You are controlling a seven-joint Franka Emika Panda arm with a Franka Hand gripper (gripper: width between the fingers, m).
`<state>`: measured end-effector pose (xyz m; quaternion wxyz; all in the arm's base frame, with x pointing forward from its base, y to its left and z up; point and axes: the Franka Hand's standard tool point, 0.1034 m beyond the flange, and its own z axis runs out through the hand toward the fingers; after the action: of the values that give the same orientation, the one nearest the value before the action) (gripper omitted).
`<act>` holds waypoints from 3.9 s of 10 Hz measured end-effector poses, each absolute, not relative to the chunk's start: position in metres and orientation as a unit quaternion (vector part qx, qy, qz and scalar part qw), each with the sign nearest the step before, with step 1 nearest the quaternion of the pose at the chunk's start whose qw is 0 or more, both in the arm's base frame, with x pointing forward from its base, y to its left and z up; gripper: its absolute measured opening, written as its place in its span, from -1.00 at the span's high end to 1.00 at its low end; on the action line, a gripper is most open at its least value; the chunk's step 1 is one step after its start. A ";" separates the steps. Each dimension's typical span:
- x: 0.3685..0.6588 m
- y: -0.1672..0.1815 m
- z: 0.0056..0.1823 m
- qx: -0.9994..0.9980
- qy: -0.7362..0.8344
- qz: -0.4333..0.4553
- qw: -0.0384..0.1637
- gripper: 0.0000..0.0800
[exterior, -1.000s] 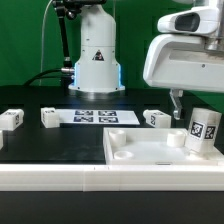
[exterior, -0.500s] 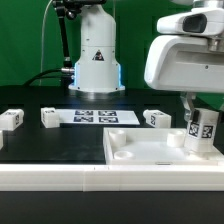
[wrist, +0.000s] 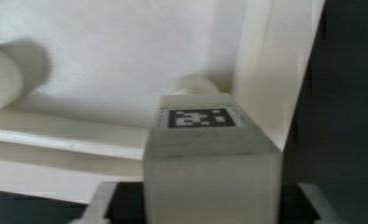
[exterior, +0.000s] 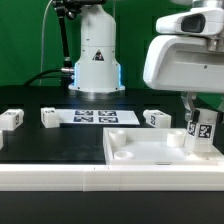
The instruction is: Assemble one leg
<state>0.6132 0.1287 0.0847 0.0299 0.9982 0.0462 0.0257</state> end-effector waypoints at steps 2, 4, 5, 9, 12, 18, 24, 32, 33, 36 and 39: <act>0.613 0.125 0.085 0.994 -0.105 0.018 0.007 0.27; 0.613 0.123 0.083 0.975 -0.222 0.021 -0.003 0.27; 0.613 0.123 0.083 0.962 -0.271 0.021 -0.004 0.27; 0.614 0.121 0.083 0.877 -0.480 0.033 -0.015 0.27; 0.614 0.120 0.083 0.808 -0.588 0.027 -0.022 0.27; 0.614 0.123 0.085 0.839 -0.544 0.019 -0.017 -0.55; 0.611 0.132 0.081 0.959 -0.282 0.014 -0.005 -0.62; 0.613 0.129 0.079 1.000 0.007 0.003 0.011 -0.62; 0.614 0.127 0.079 0.999 0.042 0.004 0.012 -0.62; 0.614 0.124 0.079 0.999 0.046 0.007 0.012 0.06; 0.614 0.124 0.079 0.999 0.046 0.007 0.013 0.27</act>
Offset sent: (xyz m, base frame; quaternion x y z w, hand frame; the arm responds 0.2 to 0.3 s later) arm -0.0088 -0.0037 -0.0053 0.0223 -0.0005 0.2833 0.9588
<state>0.6144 0.1243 0.0787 0.0125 0.9988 0.0459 0.0068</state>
